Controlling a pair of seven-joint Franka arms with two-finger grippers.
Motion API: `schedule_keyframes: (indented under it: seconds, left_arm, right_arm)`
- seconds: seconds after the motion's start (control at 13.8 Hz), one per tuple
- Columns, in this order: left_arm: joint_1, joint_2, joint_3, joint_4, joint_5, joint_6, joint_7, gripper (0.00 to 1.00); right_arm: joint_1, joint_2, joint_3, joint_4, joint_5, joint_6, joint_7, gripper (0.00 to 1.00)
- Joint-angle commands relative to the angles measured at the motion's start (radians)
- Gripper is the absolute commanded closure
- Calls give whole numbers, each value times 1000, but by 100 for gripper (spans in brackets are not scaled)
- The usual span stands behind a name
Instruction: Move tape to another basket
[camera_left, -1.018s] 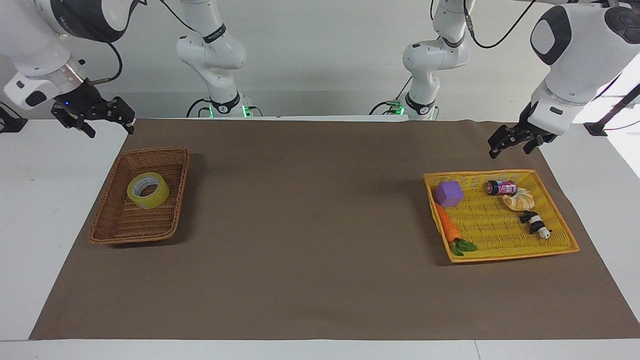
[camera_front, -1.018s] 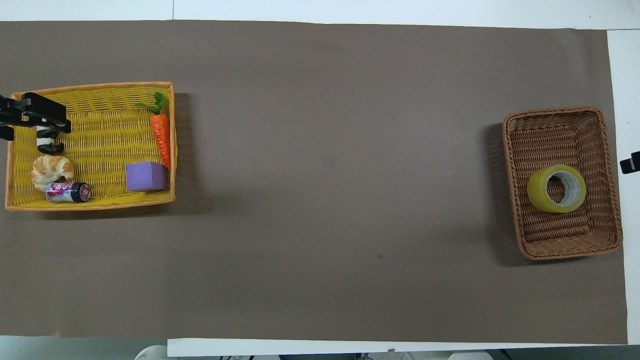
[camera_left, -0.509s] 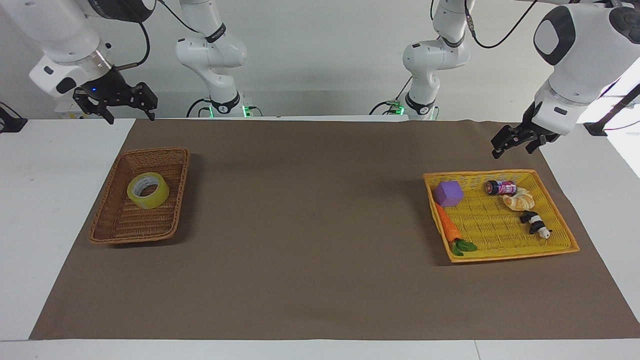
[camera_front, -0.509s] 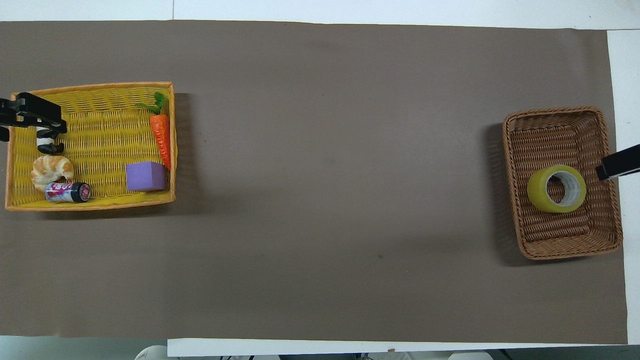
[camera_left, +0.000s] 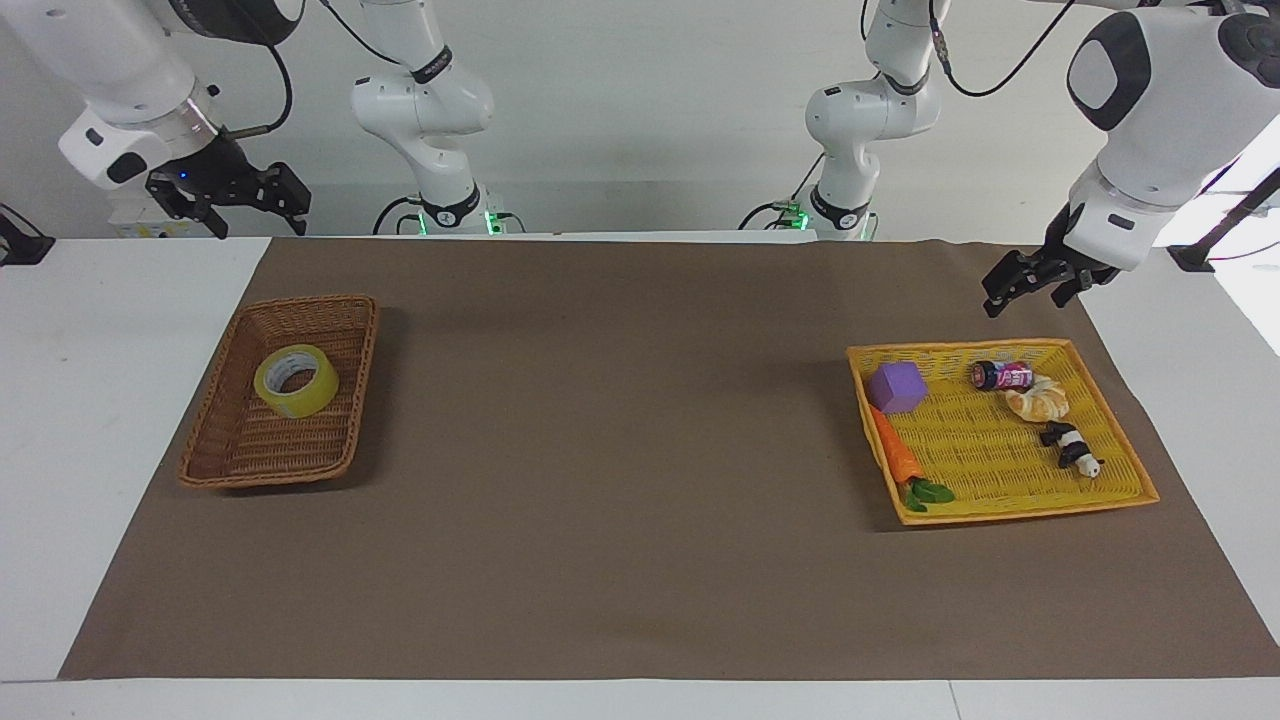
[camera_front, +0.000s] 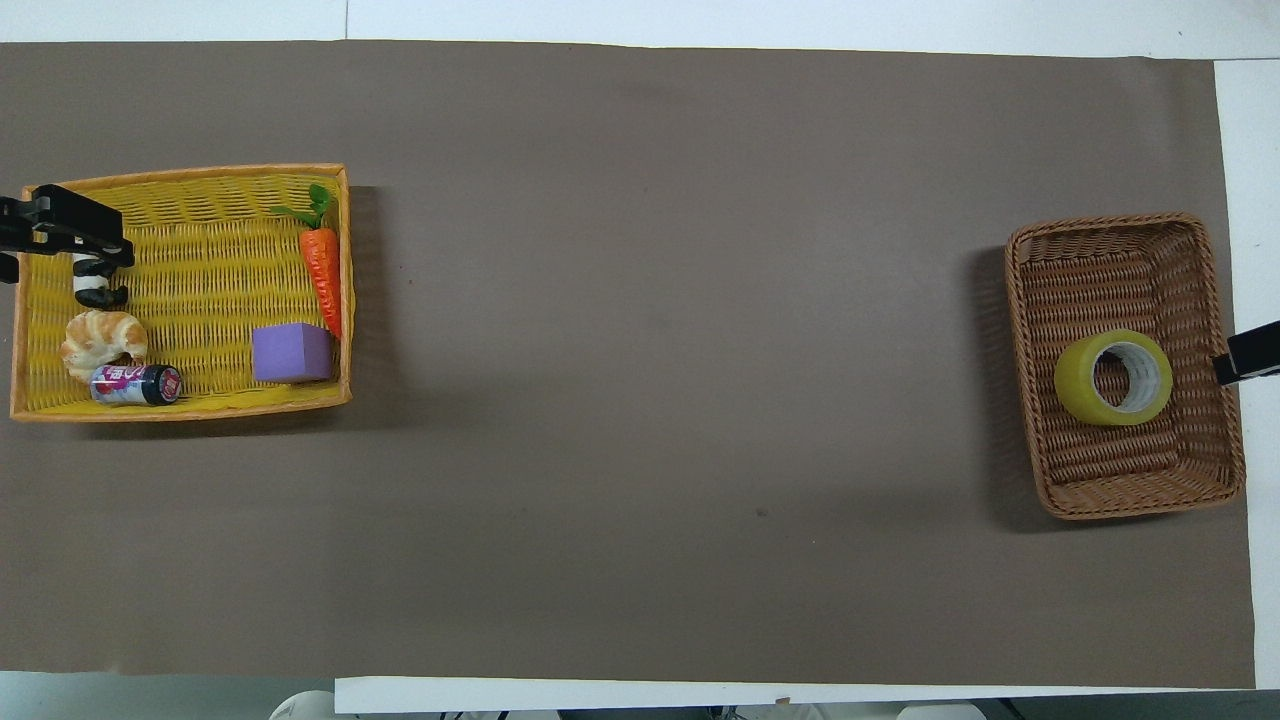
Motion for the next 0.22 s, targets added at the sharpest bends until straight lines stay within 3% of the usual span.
schedule_keyframes:
  seconds: [0.0,0.15]
  left_arm:
    - [5,-26,-1,-25,9,-8,3,1]
    - [5,-26,-1,-25,9,-8,5,1]
  right_arm:
    - [8,-26,-5,-13,-13,15,2,0]
    - [7,-24,1,-12,-22,18,0,0]
